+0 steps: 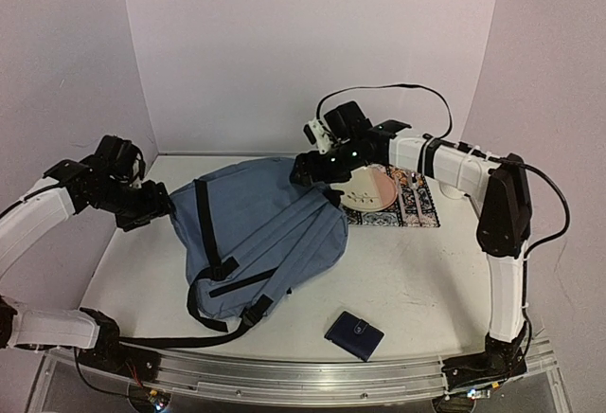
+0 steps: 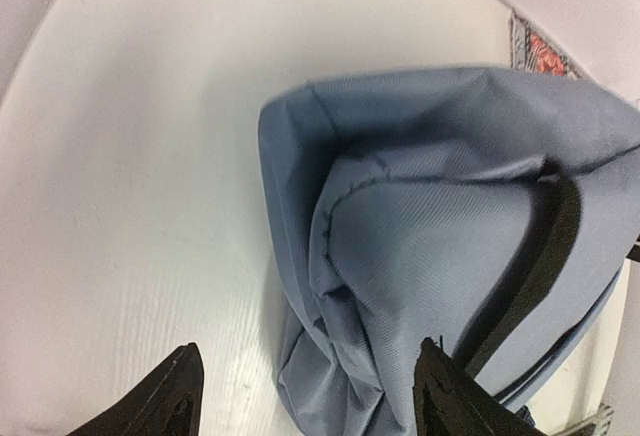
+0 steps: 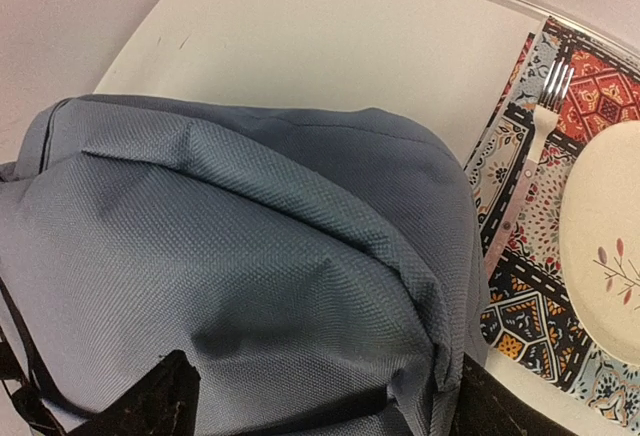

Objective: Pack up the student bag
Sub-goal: Adjust the student bag at the center of the board.

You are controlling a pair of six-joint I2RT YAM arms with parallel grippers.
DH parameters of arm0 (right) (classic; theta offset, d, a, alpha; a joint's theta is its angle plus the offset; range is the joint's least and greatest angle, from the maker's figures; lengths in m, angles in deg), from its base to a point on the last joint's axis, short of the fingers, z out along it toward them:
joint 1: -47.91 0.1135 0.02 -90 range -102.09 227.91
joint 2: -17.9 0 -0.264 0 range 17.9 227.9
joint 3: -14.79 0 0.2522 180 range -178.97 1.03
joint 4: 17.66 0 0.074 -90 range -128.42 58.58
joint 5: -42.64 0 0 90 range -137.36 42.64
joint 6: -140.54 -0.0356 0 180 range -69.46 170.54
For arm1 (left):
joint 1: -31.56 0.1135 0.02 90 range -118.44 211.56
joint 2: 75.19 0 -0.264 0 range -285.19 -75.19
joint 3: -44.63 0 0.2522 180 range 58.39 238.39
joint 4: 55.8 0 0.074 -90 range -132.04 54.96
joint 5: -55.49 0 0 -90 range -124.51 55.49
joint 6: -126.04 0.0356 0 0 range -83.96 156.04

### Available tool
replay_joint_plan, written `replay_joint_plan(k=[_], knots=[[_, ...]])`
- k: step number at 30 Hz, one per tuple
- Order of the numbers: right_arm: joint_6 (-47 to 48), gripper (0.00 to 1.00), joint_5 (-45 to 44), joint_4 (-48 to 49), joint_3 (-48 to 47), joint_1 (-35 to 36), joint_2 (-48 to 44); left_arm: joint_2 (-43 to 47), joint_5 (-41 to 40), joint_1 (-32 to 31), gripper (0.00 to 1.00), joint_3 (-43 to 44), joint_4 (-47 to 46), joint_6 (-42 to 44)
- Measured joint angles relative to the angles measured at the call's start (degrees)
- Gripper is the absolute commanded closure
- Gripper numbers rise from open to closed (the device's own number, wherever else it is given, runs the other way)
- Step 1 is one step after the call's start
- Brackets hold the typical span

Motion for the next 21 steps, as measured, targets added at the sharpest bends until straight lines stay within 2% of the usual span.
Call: replay_joint_plan(k=[5,8,10,15,21], knots=[[-0.41,0.03,-1.20,1.78,8.92,0.10,-6.45,0.98,-5.60,-0.06,0.27,6.34,1.66,3.33],[-1.62,0.02,-1.85,2.77,15.34,0.15,-12.13,0.13,-4.88,-0.65,0.27,7.85,1.93,4.53],[-2.62,0.02,-2.05,3.09,19.76,0.29,-16.23,-0.99,-4.56,-3.36,0.26,8.19,1.71,4.75],[-5.77,0.02,-2.54,4.46,27.40,0.41,-22.93,-4.91,-6.86,-18.76,0.25,9.20,1.26,4.75],[-10.36,0.02,-3.25,5.83,36.10,0.74,-27.21,-10.24,-14.23,-34.67,0.20,11.72,0.23,5.36]])
